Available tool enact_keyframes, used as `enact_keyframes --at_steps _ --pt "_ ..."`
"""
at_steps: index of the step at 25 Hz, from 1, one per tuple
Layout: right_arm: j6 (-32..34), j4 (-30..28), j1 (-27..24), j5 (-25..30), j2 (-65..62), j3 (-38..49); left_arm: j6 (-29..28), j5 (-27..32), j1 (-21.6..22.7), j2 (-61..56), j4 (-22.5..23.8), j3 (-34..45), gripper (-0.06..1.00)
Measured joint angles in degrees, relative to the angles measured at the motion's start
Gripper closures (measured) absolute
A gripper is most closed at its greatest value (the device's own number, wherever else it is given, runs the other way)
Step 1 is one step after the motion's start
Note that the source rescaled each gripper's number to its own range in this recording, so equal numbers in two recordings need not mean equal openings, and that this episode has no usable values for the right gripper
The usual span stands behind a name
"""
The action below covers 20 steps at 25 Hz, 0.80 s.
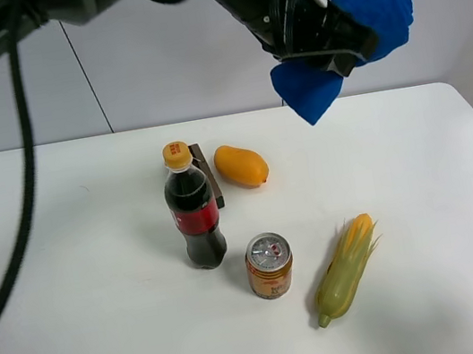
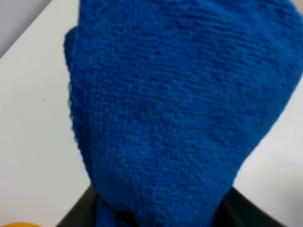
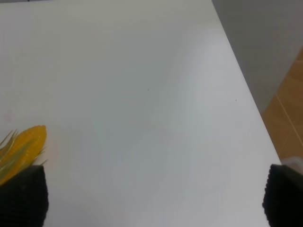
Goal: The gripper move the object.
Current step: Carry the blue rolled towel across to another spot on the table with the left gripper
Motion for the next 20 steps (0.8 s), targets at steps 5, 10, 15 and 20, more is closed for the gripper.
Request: enact_keyframes --at_steps 5,10,15,20 --pt "0.0 0.0 0.0 0.0 0.0 0.0 -0.1 -5.4 0.0 4.5 0.8 -0.6 0.94" --pt "0.0 0.0 0.0 0.0 0.0 0.0 -0.3 -9.8 0.0 8.5 1.6 -0.6 0.94" --pt "0.0 0.0 0.0 0.0 0.0 0.0 -0.3 -14.3 0.1 13.7 4.7 -0.6 0.94" --pt "0.0 0.0 0.0 0.0 0.0 0.0 -0.7 -16.1 1.4 17.7 5.5 -0.6 0.94"
